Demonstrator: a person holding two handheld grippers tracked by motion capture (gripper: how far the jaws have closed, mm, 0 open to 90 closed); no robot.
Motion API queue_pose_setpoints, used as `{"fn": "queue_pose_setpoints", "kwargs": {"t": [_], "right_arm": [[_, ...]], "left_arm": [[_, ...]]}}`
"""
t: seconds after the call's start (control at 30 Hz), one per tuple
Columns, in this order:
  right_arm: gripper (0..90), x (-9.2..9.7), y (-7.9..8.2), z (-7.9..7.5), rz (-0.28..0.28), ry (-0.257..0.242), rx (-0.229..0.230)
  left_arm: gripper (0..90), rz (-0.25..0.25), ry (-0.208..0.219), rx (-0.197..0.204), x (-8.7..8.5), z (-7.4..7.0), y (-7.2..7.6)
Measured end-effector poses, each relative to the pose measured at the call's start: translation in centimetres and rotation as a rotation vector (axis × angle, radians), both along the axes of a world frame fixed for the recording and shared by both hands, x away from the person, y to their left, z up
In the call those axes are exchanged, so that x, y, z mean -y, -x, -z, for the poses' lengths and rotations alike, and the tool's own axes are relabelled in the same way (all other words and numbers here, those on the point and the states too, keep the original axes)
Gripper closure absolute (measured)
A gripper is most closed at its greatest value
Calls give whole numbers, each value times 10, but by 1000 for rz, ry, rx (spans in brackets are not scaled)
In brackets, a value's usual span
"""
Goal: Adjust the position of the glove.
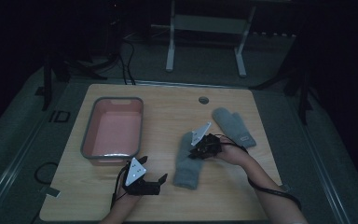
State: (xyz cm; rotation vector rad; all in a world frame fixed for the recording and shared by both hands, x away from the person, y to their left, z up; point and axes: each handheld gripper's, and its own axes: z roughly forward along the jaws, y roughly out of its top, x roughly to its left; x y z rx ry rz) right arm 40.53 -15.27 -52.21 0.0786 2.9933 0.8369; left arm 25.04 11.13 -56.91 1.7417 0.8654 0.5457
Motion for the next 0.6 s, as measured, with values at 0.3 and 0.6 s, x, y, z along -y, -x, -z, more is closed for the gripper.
{"fn": "queue_pose_setpoints", "kwargs": {"t": [0.3, 0.6], "right_arm": [[537, -1, -13, 1, 60, -18, -9], [347, 24, -10, -35, 139, -100, 49]], "left_arm": [[22, -1, 3, 2, 0, 0, 0], [22, -6, 7, 2, 0, 0, 0]]}}
